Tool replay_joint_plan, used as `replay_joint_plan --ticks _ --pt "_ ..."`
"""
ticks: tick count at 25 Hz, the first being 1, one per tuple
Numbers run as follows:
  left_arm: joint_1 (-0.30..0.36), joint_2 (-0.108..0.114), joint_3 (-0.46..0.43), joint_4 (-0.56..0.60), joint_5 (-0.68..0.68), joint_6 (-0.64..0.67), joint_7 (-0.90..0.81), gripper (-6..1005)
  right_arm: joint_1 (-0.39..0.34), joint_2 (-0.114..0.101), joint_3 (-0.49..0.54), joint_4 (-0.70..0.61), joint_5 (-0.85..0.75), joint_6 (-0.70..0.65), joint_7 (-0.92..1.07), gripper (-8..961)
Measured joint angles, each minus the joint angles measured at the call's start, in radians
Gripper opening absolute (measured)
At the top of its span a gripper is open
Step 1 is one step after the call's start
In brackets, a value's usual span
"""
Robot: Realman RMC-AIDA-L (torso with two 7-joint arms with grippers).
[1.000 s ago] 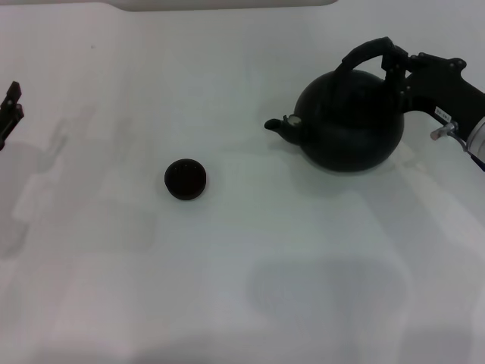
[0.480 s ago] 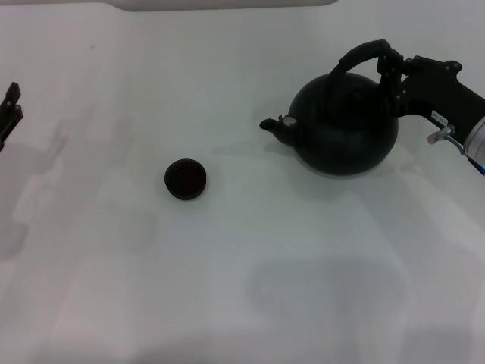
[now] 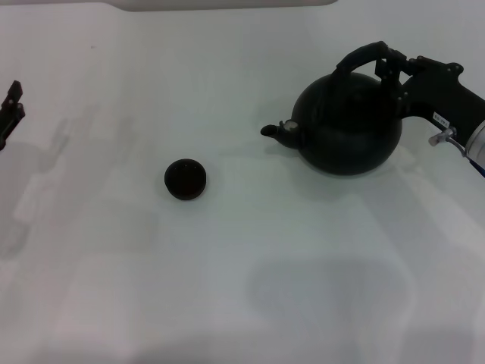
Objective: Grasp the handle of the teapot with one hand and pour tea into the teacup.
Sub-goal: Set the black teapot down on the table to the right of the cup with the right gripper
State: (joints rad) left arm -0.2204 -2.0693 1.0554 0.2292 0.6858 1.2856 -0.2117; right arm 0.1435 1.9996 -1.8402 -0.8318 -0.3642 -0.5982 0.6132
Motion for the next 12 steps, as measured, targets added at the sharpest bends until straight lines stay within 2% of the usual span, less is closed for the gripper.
replay_joint_plan --ticks 6,12 --pt "-0.001 0.000 0.000 -0.001 0.000 0.000 0.000 797 0.001 0.001 0.001 0.003 0.000 -0.010 -0.001 226" --pt "-0.001 0.000 0.000 0.001 0.000 -0.001 0.000 797 0.002 0.001 0.000 0.003 0.001 -0.014 -0.002 232"
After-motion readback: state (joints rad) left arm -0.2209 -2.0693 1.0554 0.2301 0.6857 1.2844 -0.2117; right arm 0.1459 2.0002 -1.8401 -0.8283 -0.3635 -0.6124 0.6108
